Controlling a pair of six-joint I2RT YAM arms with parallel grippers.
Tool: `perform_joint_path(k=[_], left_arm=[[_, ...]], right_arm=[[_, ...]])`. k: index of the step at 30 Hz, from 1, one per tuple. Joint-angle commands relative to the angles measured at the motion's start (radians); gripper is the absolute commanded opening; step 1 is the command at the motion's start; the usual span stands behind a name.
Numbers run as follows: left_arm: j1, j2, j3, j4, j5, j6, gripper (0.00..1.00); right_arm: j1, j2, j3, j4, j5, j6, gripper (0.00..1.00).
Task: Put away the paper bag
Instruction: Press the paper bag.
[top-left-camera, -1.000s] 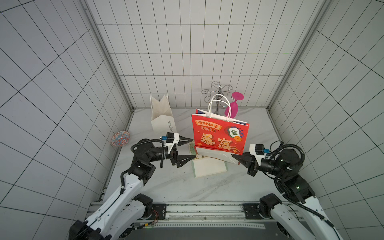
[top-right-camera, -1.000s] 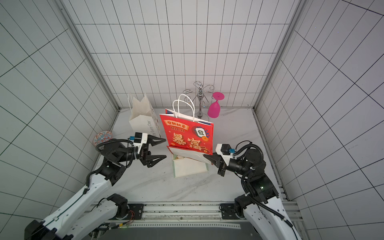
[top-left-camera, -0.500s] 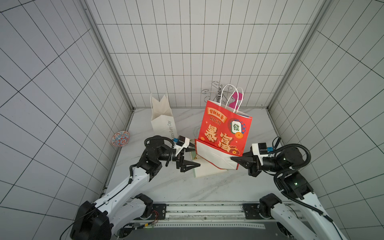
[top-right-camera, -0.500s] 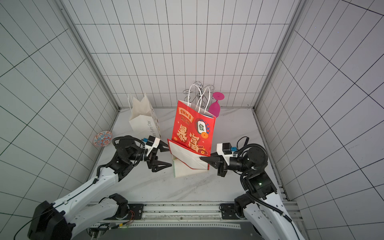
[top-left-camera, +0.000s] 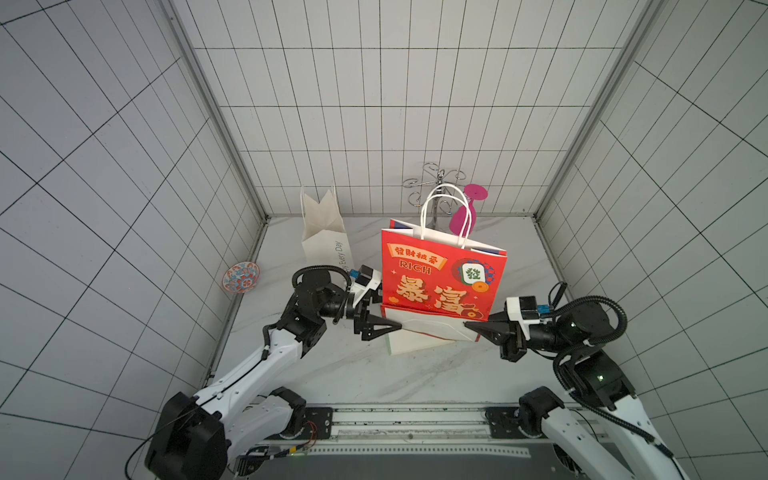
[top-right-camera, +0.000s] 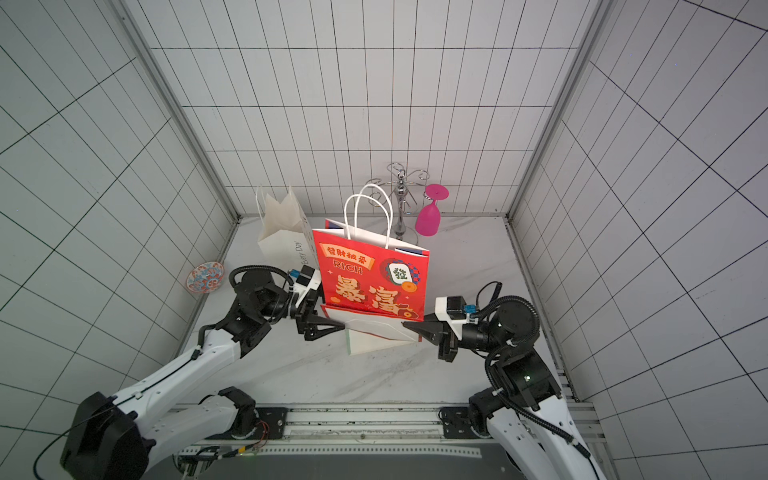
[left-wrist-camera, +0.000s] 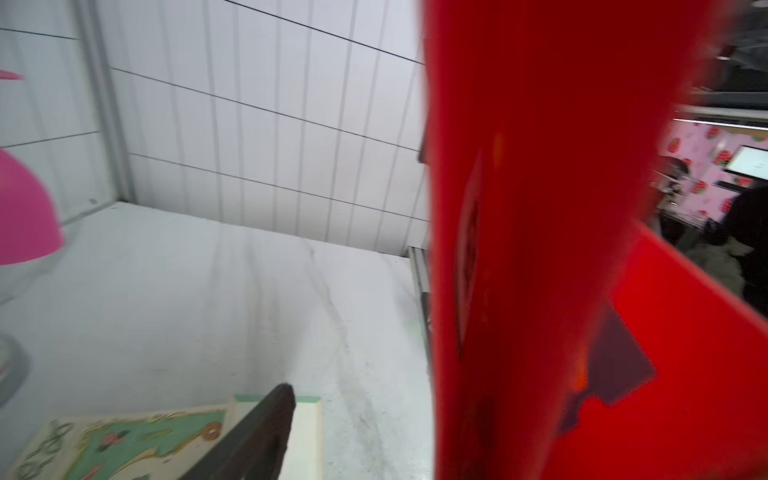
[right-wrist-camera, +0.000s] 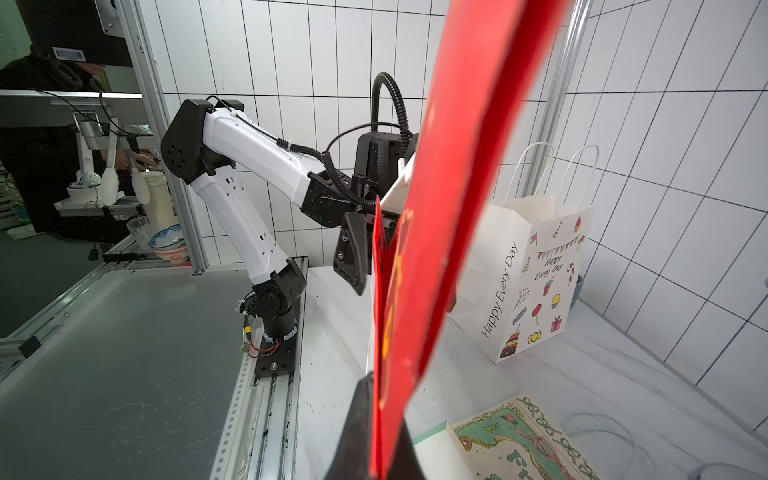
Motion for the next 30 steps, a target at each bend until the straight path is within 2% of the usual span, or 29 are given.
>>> perform_joint_path(k=[1,3,5,7,8,15,16,17,19,24,25,26,27,29,30], left_arm=[[-0.008,-0.034,0.042,-0.082,0.113,0.102,0.86],[-0.005,-0.047,0.047,-0.083,0.102,0.116,0.79],[0.001,-0.056,0.059,-0.082,0.091,0.118,0.65],[0.006,-0.058,0.068,-0.072,0.070,0.108,0.47],[0.006,-0.058,0.071,-0.063,0.061,0.098,0.42],[0.005,-0.040,0.060,0.074,0.042,-0.018,0.32],[0.005,-0.040,0.062,0.076,0.041,-0.017,0.28],[0.005,-0.040,0.062,0.077,0.040,-0.017,0.21],[0.008,-0.040,0.063,0.077,0.029,-0.011,0.00],[0.015,-0.037,0.058,0.090,0.003,-0.026,0.00],[0.017,-0.037,0.060,0.091,-0.011,-0.035,0.32],[0.018,-0.039,0.058,0.091,-0.031,-0.042,0.55],[0.018,-0.044,0.056,0.094,-0.049,-0.045,0.62],[0.017,-0.048,0.052,0.122,-0.050,-0.056,0.63],[0.017,-0.047,0.054,0.140,-0.045,-0.071,0.60]], right_arm=[[0.008,0.008,0.020,0.125,-0.052,0.045,0.00],[0.008,0.007,-0.004,0.197,-0.039,0.093,0.00],[0.008,0.005,-0.010,0.196,-0.005,0.105,0.00],[0.008,0.003,-0.005,0.136,0.050,0.094,0.00],[0.008,0.003,-0.002,0.110,0.064,0.090,0.00],[0.008,0.005,-0.022,0.066,0.085,0.110,0.00],[0.008,0.009,-0.023,0.062,0.091,0.111,0.00],[0.007,0.014,-0.022,0.061,0.094,0.115,0.00],[0.007,0.024,-0.020,0.053,0.102,0.117,0.00],[0.008,0.034,-0.021,0.043,0.107,0.109,0.00],[0.008,0.034,-0.021,0.037,0.107,0.107,0.00],[0.008,0.034,-0.022,0.033,0.107,0.105,0.00],[0.008,0.033,-0.024,0.028,0.108,0.101,0.00],[0.008,0.034,-0.028,0.020,0.113,0.096,0.00],[0.008,0.035,-0.029,0.015,0.113,0.093,0.00]])
